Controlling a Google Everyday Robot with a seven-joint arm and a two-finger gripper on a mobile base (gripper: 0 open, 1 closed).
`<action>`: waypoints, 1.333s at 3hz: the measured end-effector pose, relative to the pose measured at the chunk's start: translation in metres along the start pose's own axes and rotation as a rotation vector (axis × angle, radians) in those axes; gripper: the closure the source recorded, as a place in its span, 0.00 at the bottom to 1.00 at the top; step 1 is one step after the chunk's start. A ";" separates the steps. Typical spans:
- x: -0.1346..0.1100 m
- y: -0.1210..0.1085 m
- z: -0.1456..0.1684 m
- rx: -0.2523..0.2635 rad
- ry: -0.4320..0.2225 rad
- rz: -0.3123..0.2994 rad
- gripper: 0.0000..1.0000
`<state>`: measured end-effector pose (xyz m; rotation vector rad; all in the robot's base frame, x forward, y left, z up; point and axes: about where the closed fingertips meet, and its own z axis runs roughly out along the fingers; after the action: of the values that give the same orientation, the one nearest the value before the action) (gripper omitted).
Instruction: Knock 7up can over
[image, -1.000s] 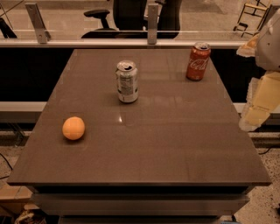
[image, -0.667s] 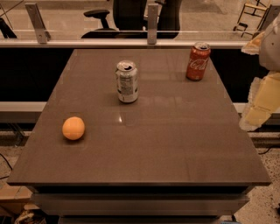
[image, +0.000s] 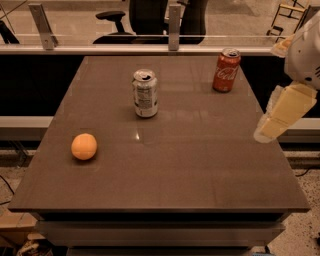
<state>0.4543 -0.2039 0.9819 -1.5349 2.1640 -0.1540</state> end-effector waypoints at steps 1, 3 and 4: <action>-0.007 -0.009 0.012 0.021 -0.086 0.017 0.00; -0.020 -0.025 0.041 0.032 -0.347 0.060 0.00; -0.027 -0.031 0.050 0.027 -0.451 0.075 0.00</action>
Offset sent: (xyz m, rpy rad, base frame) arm 0.0511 0.0163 -0.0235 0.3576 -0.1615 0.0676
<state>0.5099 -0.1820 0.9579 -1.3187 1.8457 0.1731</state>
